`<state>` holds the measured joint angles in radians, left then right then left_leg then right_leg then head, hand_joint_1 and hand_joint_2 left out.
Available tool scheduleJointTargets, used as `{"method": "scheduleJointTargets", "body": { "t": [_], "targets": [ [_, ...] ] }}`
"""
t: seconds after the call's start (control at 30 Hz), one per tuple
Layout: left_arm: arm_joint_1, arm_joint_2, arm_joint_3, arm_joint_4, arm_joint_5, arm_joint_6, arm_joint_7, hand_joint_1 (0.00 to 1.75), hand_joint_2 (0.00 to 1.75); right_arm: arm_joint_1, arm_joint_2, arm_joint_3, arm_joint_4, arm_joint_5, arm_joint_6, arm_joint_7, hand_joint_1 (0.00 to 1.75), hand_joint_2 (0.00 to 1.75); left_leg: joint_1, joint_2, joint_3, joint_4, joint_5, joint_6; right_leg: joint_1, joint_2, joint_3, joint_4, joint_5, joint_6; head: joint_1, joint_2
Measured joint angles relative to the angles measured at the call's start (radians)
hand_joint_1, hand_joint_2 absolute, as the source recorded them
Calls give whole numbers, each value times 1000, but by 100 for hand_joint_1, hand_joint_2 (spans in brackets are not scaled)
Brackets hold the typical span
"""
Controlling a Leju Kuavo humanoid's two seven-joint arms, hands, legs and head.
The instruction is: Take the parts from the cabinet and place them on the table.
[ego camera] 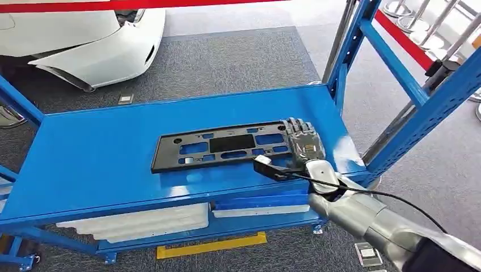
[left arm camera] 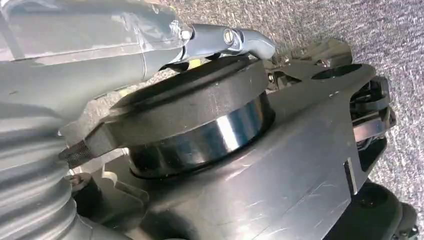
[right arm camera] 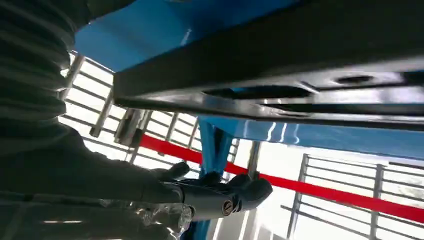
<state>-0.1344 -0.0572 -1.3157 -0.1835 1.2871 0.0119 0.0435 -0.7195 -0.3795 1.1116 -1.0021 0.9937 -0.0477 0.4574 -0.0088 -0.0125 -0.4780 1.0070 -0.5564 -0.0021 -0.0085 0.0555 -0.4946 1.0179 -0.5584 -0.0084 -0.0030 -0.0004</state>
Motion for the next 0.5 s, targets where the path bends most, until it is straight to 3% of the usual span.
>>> {"method": "scheduleJointTargets", "body": {
  "t": [0.3, 0.5],
  "targets": [
    [-3, 8, -4, 0, 1, -23, 11, 0, 175, 67, -92, -34, -153, 4, 48, 47, 0, 175, 0, 0, 0, 0, 0, 0, 0, 0, 0, 0, 0, 0, 0, 0],
    [-4, 7, -3, 0, 43, -20, 12, 0, 175, 44, -65, -34, -154, 21, 5, -52, 0, 175, 0, 0, -1, 0, 0, 0, 1, 0, 1, 0, 0, 1, 0, 0]
  ]
}}
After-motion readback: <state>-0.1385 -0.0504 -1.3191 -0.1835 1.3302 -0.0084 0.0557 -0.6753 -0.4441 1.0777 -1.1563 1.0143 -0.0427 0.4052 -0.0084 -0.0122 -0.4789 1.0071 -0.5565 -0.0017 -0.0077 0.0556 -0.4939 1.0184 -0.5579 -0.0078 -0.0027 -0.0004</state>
